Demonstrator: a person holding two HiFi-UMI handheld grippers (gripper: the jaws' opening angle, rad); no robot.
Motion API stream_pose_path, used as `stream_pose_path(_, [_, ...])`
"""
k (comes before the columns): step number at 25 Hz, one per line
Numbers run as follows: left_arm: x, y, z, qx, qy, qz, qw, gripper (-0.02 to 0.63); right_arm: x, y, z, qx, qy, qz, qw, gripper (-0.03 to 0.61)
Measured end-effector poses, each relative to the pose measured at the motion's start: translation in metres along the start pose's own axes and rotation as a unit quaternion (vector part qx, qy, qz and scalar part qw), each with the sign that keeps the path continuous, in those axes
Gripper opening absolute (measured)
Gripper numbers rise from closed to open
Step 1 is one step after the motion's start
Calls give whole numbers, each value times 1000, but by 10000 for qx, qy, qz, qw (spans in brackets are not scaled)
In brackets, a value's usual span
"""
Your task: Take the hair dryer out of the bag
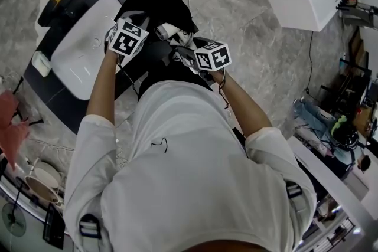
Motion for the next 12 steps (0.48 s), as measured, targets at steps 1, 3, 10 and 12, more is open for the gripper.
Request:
stream_pose_path(1, [2,3,1,-98,61,-13,9999,43,0,1,0,-141,49,33,9999,262])
stream_pose_path(3, [5,8,1,-317,178,-41,9993,43,-1,4,3,-522,126,106,9985,263])
stream_pose_path(10, [12,12,-4,-588,314,-36,9978,43,-11,22,9,-1393,-1,315,9898,262])
stream_pose_path(12, [13,12,-7,-652,318,-40,9974,44,-13,25,9,-1530,-30,368,9875,262])
Point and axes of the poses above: the fingertips, and each gripper's own axes: x forward along the fingers, z to its left, y out of its underside, the point moved 5 cm from there along -x, backward along the fingers, and after that the axes turned 7 degrees about x, right-handed, at the moved point
